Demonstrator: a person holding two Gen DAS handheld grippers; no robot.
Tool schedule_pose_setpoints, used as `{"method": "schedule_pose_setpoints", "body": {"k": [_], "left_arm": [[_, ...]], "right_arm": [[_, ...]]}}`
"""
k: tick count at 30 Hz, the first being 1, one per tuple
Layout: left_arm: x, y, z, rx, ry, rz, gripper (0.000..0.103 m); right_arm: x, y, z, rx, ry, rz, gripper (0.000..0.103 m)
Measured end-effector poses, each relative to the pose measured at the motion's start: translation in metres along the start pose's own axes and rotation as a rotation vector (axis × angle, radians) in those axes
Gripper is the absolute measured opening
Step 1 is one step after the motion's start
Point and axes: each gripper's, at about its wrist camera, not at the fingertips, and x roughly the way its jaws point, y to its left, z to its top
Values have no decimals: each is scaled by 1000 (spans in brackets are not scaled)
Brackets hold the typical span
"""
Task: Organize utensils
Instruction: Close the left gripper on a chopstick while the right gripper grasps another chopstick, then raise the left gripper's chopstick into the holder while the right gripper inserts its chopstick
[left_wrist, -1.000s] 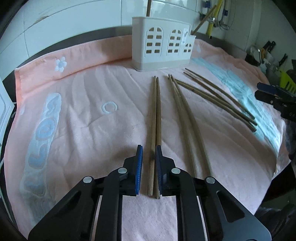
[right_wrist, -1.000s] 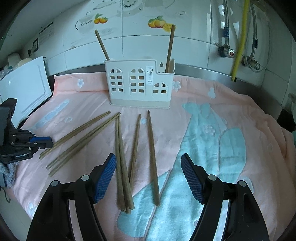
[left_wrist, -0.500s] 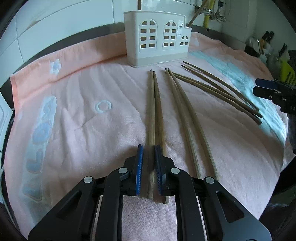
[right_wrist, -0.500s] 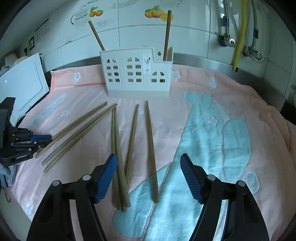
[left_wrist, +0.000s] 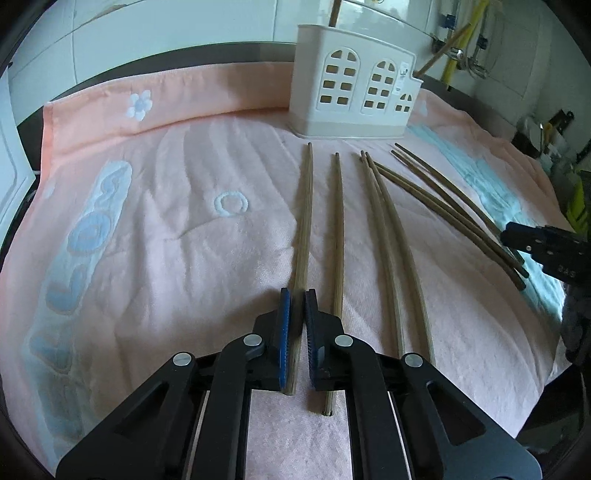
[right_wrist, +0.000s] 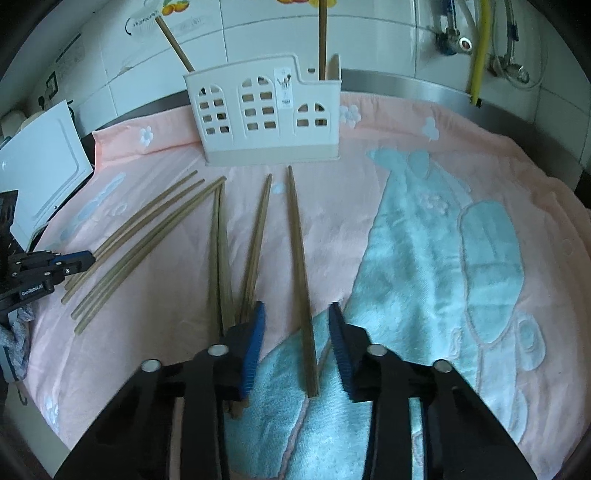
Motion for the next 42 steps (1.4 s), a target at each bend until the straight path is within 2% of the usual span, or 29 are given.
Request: {"method": "schedule_pose_setpoints", "body": {"k": [3,9,12,15,21,31,37,42], "left_arm": [[-1,-2,-1,12,0,0,8],[0,-1,-1,13,1,-21,12],[0,-1,-1,14,1,-24,11],[-1,-1,-1,8,0,-25,6],[-11,-1,-1,11,-16,-27,6],[-60,-5,20,7,-161,-31,6],[-81,-11,39,15,-241,-52,6],[-86,-16,54,21,-263,-61,6]], "right_arm": [[6,-1,-1,5,15,4,21],[8,-3,-1,19,13,-7,16],[6,-4,-3,25,7,-28,8],[5,-5,-3,32,0,-28,7],[-17,-1,2,12,-59,-41,7],[-73,10,38,-38,-218,-32,7],[-84,19,66,-72,-247,-18,7],[-88,20,90,-85,-255,-1,7]]}}
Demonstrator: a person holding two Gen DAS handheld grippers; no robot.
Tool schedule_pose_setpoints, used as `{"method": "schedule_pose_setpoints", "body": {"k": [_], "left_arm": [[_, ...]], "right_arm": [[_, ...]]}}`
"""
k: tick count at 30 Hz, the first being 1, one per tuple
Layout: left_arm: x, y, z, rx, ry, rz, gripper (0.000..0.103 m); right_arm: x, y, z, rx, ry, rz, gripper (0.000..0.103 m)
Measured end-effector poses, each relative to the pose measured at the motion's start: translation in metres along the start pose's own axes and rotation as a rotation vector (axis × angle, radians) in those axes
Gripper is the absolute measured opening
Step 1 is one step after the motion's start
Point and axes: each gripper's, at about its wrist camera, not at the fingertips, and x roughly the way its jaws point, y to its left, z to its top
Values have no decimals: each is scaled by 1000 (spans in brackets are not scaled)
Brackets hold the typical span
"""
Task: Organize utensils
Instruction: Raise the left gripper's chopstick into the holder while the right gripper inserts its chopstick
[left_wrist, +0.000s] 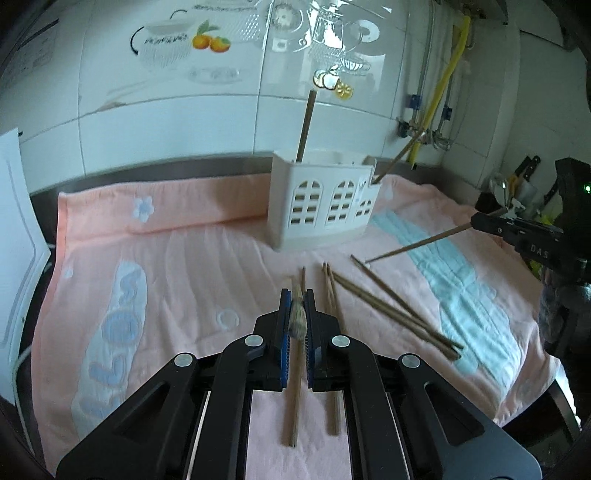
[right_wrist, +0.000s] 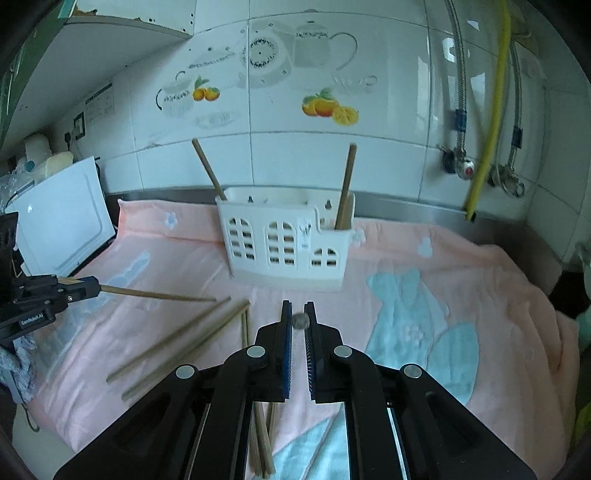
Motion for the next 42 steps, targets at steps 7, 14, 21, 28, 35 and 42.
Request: {"method": "schedule_pose_setpoints", "body": {"k": [7,14,21,28,35,42], "left_arm": [[0,-15,42,46,-39,-31,5],[-4,-32,92,80,-82,-72,5],[-24,-56,144,124,-164,-114,5],[-22,-70,192,165,-218,-60,5],[21,-62,204,161,-137,3,5],[51,-50,203,150,-64,32,5]], "right_arm": [[-3,-8,48,-16,-8,32,7],[-17,-15,105,-49,-41,68,7],[-26,-21,150,-80,-58,88,7],[-19,-36,180,-60,-84,54,7],[18,-46,185,-44,-30,39,7],[49,-49,179,-37,28,48,7]]}}
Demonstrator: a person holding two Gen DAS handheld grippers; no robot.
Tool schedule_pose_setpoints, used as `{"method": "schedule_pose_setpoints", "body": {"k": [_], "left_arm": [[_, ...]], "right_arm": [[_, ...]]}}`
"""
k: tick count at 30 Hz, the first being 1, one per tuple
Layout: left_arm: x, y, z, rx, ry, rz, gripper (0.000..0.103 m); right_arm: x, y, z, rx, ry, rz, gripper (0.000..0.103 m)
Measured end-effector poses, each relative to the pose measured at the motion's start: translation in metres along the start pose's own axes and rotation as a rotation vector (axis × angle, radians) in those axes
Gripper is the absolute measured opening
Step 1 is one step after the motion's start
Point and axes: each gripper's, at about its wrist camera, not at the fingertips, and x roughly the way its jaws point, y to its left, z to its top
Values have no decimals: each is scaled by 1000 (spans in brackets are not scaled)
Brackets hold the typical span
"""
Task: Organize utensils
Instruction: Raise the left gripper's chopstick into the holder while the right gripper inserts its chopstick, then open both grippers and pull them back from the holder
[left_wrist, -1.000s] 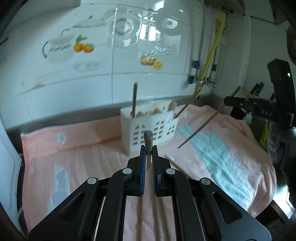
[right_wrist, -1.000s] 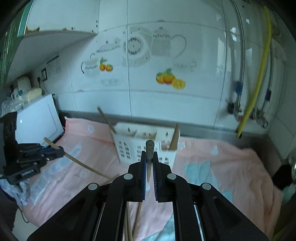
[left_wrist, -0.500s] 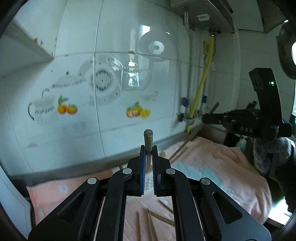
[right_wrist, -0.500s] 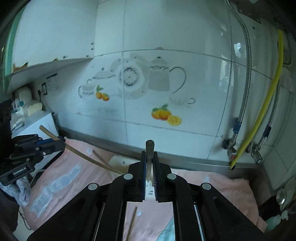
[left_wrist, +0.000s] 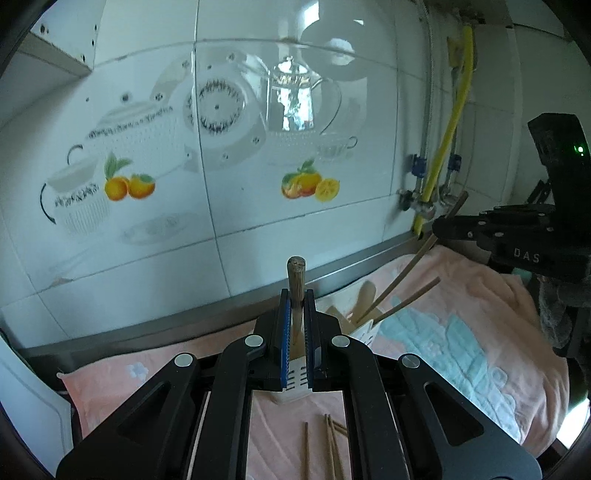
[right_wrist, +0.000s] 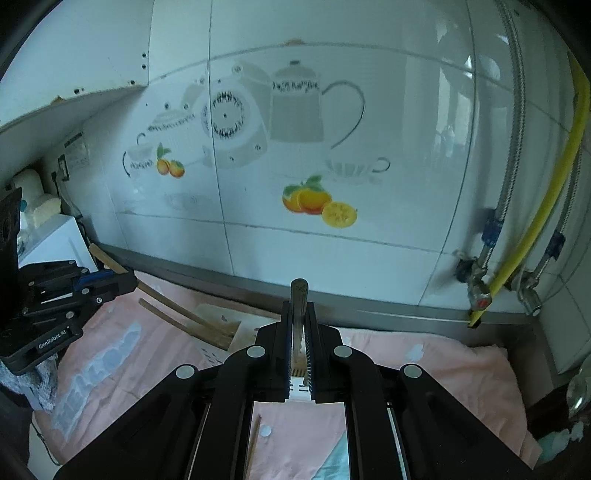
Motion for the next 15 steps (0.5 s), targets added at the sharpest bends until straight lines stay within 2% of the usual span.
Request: {"method": "schedule_pose_setpoints", "body": {"k": [8,15], "left_arm": [[19,4,-6,-9,47,-2,6],[17,6,-11,-26,40,-1,9]], "right_arm": [[30,6,-10,-4,65,-6,7],[36,1,-16,18,70,-5,10]]}}
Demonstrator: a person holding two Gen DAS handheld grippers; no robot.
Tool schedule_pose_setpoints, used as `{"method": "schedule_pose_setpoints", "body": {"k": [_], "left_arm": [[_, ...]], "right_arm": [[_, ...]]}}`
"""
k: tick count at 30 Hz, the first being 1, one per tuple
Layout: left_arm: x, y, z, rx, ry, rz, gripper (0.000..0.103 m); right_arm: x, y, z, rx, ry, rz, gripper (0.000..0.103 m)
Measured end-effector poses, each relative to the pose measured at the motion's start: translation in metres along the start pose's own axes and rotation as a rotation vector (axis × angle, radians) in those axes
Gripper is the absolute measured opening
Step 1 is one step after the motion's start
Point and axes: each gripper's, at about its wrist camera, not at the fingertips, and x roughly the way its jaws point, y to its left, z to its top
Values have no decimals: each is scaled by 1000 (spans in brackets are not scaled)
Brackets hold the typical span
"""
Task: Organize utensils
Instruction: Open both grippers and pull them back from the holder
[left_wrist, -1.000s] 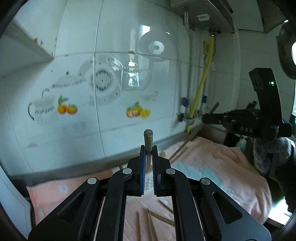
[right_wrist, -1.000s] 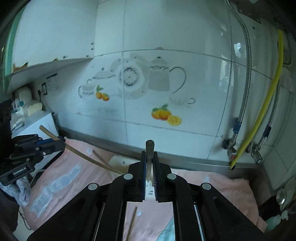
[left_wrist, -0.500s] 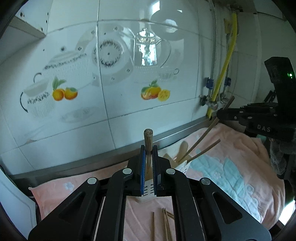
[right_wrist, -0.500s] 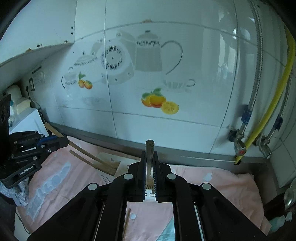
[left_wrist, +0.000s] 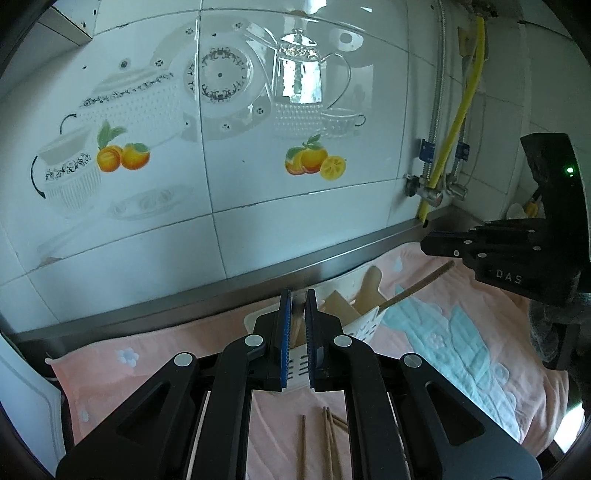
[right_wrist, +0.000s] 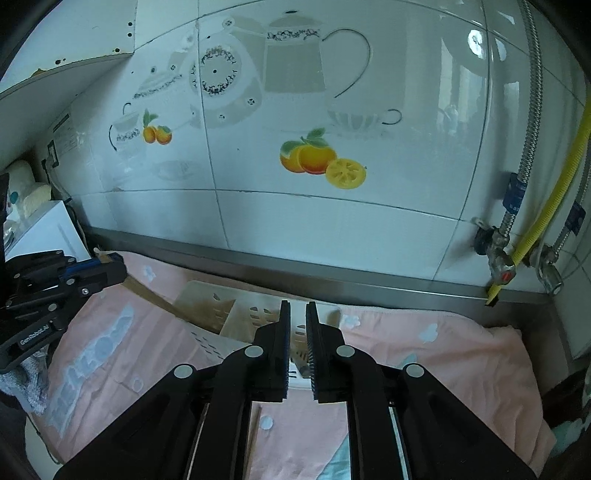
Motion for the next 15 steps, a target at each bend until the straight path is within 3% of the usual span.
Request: {"method": "schedule_pose_setpoints", "body": {"k": [2,4,7,10,15], "left_arm": [[-3,1,0,-5,-12,1,17],[-10,2,-1,-13,-31,8,29],[-21,3,-4,-23,-54,12,41],[-35,5,-12,-34,-77,20,45],[-58,9,-32,-61,-99,32,54]], "right_arm": [[-2,0,-1,-1,-4,-6,13],[-8,-1,-2,2,-22,-15,26],[-21,-1,-5,1,-53,-33,31],[-34,2,-11,11,-83,-30,44],[-56,15,-32,2,-125,-6,49]]}}
